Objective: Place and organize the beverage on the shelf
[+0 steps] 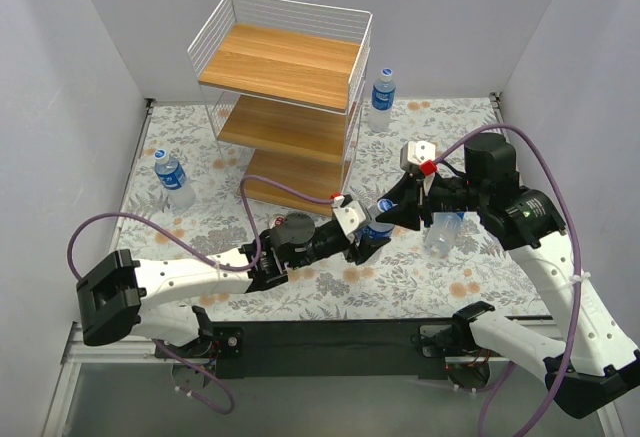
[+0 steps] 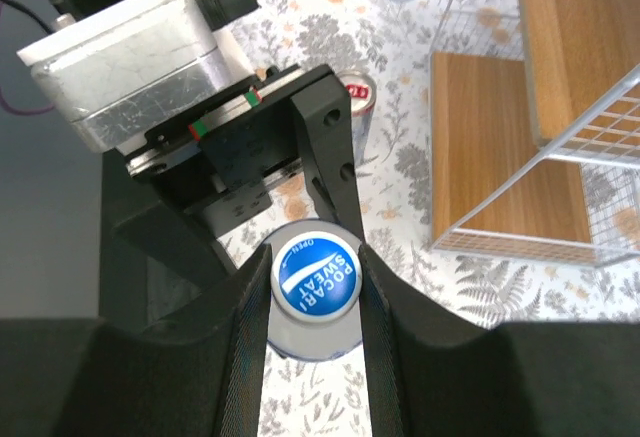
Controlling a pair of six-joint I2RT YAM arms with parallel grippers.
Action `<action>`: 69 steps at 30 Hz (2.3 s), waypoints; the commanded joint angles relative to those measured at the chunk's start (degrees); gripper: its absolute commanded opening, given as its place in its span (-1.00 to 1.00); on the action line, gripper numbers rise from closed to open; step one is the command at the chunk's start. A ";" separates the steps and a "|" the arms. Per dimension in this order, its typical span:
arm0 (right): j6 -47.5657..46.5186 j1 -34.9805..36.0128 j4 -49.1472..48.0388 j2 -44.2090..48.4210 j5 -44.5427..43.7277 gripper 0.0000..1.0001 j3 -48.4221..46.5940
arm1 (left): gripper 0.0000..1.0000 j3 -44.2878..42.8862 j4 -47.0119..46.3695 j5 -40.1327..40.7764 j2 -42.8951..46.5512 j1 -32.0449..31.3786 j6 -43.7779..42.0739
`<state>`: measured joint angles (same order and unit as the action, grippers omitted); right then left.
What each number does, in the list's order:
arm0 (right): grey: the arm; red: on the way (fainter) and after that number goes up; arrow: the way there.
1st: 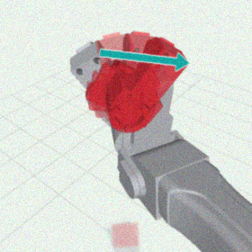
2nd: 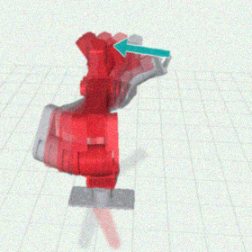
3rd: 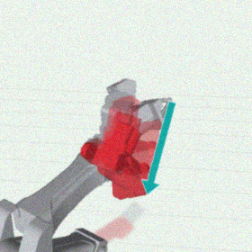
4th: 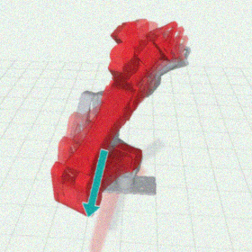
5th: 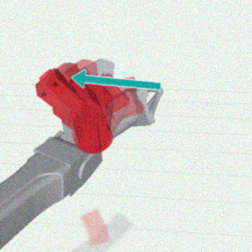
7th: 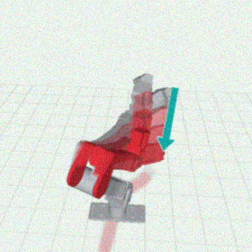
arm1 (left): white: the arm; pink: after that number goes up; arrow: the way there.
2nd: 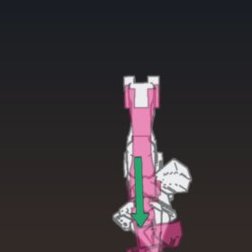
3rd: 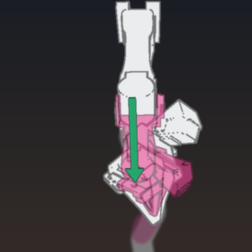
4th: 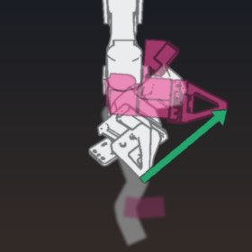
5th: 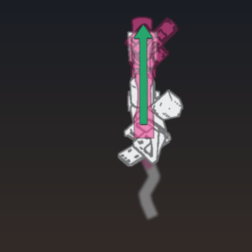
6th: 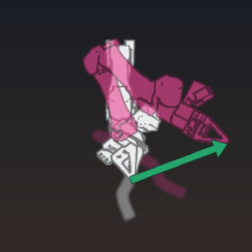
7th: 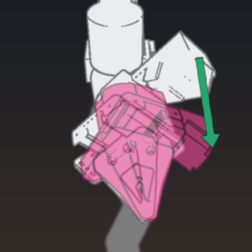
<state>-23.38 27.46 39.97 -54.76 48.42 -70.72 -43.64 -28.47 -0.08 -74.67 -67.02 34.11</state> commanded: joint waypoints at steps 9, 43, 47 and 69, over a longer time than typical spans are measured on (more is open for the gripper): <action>9.22 0.22 -13.86 2.82 6.60 0.34 -1.09 | -1.00 -0.84 0.78 1.66 6.90 -0.30 2.36; 21.35 -13.84 -20.63 2.12 -48.86 0.96 0.93 | -1.00 -69.82 46.33 37.51 0.51 0.57 -7.29; 21.44 -14.10 -20.54 2.20 -46.75 0.96 1.63 | -1.00 -73.69 44.99 36.65 -4.41 6.98 -7.14; 21.00 -14.63 -20.63 4.58 -45.17 0.95 4.27 | -1.00 -94.17 51.41 19.59 -24.46 43.28 8.17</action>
<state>-2.94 13.08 21.98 -51.18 2.61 -67.26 -133.40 29.61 22.37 -99.53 -24.47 41.21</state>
